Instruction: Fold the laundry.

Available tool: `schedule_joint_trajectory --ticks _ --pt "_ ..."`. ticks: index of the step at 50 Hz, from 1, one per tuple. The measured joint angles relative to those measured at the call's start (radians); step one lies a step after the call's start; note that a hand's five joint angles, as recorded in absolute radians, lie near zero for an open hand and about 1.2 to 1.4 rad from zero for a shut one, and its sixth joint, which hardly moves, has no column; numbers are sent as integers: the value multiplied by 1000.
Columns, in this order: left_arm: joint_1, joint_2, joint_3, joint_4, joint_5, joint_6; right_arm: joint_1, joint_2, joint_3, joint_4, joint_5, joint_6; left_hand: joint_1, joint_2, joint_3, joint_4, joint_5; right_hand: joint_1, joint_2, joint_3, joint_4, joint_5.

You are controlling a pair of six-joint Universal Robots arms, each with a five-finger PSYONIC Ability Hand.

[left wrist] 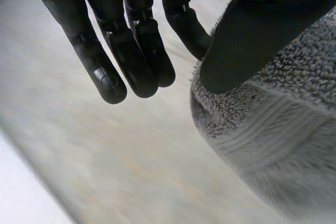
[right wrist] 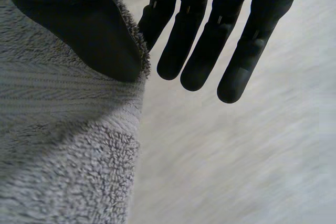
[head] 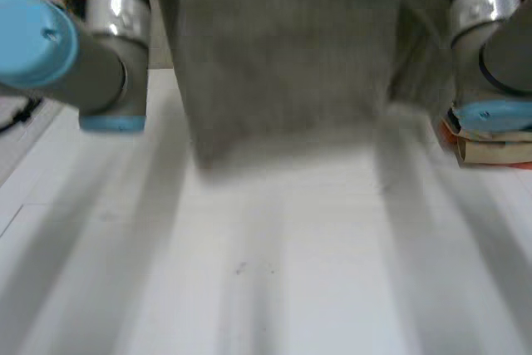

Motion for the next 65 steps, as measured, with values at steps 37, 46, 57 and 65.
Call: schedule_joint_trajectory --ticks 37,46,57,65 --pt "-41 66 -853 -76 1 19 -24 39 487 366 -208 42 -141 -171 -153 -157 -121 0 0 0 0 9" --pt "-32 294 -893 -162 8 -64 -21 29 521 346 -207 45 -629 -688 -673 -698 -651 0 0 0 0 9" --pt "132 368 -922 -313 140 -332 -21 24 529 346 -207 46 -629 -703 -690 -714 -669 0 0 0 0 9" --pt "229 288 -909 -428 232 -436 -22 24 530 347 -206 45 -629 -703 -690 -714 -669 0 0 0 0 9"
